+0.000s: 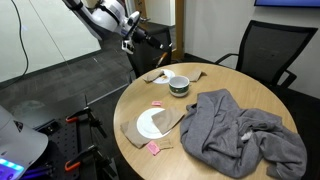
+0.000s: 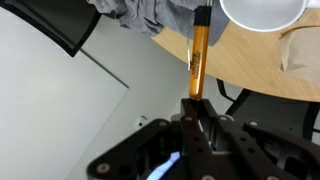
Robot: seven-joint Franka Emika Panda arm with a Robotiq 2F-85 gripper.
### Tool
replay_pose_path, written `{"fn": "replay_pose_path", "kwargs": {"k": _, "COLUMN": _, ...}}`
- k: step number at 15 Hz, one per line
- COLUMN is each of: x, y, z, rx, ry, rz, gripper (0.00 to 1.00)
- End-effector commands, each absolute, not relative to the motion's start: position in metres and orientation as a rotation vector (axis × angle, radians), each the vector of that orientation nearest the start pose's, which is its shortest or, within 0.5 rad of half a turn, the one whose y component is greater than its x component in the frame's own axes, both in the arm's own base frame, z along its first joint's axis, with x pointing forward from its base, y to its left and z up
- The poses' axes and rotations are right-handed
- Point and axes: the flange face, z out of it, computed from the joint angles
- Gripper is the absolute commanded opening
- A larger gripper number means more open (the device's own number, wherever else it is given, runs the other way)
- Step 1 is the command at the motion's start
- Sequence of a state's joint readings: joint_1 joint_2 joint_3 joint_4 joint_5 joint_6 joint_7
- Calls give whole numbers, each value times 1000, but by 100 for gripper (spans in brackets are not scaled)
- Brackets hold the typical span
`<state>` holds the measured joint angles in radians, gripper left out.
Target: Pick up the pen and put it in the cup
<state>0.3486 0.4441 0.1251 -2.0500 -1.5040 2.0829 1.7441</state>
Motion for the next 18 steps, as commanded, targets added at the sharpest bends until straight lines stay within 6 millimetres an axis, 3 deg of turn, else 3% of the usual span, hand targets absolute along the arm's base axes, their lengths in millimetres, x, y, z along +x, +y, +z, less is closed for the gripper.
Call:
{"fn": "replay_pose_path", "kwargs": {"k": 1, "x": 551, "y": 218, "z": 219, "rx": 2184, "ry": -347, "rz": 1172, "gripper": 3}}
{"fn": "replay_pose_path", "kwargs": {"k": 4, "x": 554, "y": 213, "z": 213, "rx": 2146, "ry": -479, "rz": 1317, "gripper": 3}}
{"fn": "replay_pose_path", "kwargs": {"k": 10, "x": 558, "y": 205, "z": 175, "rx": 2082, "ry": -663, "rz": 1416, "gripper": 3}}
{"fn": "replay_pose_path", "kwargs": {"k": 18, "x": 571, "y": 209, "z": 130, "rx": 1995, "ry": -769, "rz": 1535, "gripper": 3}}
